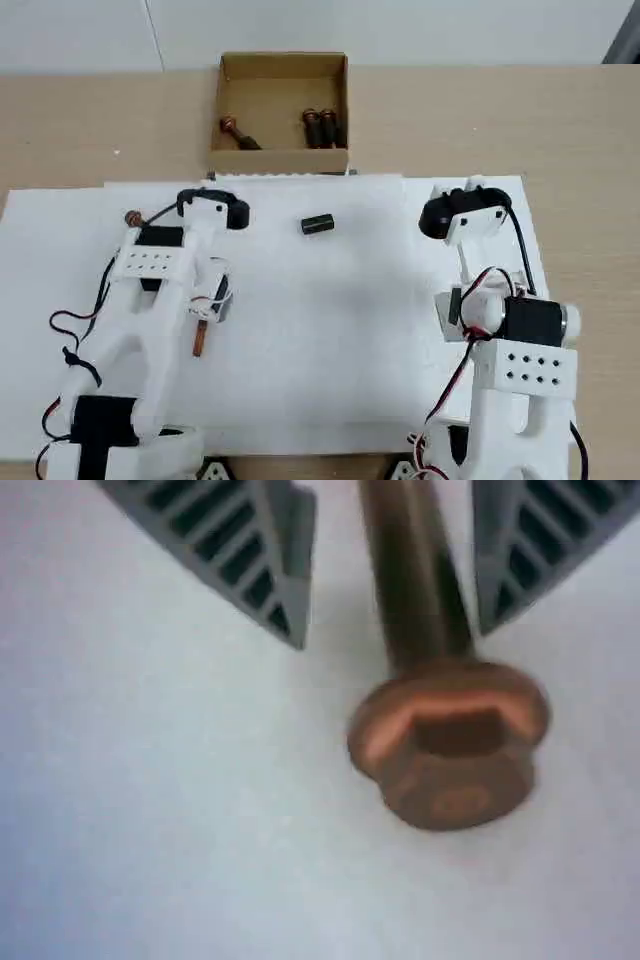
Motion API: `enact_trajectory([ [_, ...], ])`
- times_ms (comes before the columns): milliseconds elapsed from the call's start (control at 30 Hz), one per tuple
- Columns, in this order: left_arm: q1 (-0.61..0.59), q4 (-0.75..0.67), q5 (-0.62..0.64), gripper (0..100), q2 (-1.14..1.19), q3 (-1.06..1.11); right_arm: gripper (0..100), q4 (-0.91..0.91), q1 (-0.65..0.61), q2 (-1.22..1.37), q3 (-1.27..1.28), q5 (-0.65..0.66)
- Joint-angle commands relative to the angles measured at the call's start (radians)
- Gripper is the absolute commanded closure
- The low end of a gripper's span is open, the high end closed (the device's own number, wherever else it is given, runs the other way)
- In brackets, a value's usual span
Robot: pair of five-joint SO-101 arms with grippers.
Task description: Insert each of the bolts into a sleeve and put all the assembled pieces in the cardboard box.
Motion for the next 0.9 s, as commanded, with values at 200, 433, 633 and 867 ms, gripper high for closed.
enact_trajectory([
  [200,-0.005,-0.034,-0.005,100,-0.003,0.016,99.5,-0.008,0.008,-0.022,-0.011,0.009],
  [433,0.003,0.054,0.000,100,-0.040,-0.035,99.5,0.022,0.010,-0.024,-0.038,0.005],
  [633,0.005,0.146,0.060,100,-0.230,-0.079,99.5,0.185,0.010,-0.024,-0.181,0.002],
  [867,0.160,0.255,0.057,100,-0.491,-0.073,99.5,0.271,0.010,-0.082,-0.226,0.003],
])
